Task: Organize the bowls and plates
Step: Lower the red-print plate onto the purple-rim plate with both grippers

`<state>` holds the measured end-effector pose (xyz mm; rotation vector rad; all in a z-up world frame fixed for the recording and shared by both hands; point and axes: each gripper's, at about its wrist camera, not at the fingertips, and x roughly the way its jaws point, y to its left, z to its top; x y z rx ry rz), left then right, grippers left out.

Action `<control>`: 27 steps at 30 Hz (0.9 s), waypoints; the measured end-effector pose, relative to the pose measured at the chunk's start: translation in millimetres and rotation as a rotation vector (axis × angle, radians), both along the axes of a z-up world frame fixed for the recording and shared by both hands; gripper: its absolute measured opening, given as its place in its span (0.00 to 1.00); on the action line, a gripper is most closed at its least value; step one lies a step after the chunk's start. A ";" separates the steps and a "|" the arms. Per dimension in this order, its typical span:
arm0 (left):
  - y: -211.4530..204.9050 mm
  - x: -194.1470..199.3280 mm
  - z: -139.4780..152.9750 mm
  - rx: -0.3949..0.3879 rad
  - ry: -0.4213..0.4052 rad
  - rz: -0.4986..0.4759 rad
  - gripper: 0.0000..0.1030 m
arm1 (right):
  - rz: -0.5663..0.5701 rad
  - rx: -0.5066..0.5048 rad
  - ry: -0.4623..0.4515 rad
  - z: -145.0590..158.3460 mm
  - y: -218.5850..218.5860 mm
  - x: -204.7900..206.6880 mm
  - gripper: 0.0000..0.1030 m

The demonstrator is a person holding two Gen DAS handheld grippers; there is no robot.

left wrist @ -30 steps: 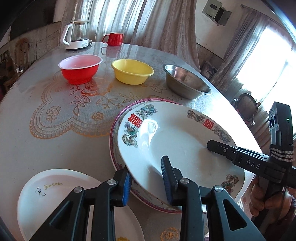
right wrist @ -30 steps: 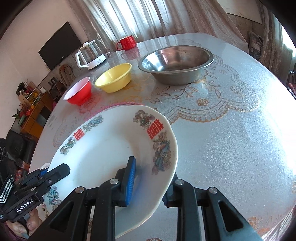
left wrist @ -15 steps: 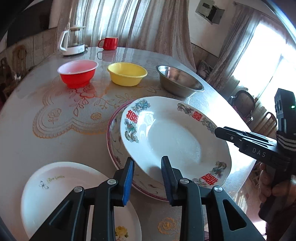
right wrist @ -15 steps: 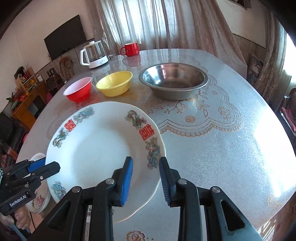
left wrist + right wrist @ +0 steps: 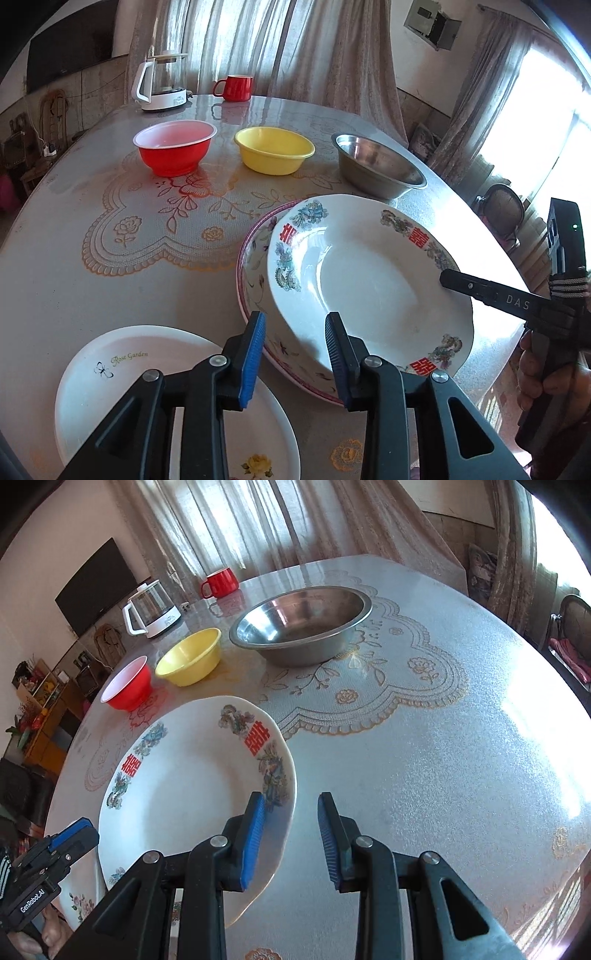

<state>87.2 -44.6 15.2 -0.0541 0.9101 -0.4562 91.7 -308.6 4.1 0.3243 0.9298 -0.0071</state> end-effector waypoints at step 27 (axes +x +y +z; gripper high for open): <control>-11.4 -1.9 -0.5 0.055 -0.024 -0.001 0.47 | 0.088 -0.126 -0.011 0.8 30.0 -3.7 0.26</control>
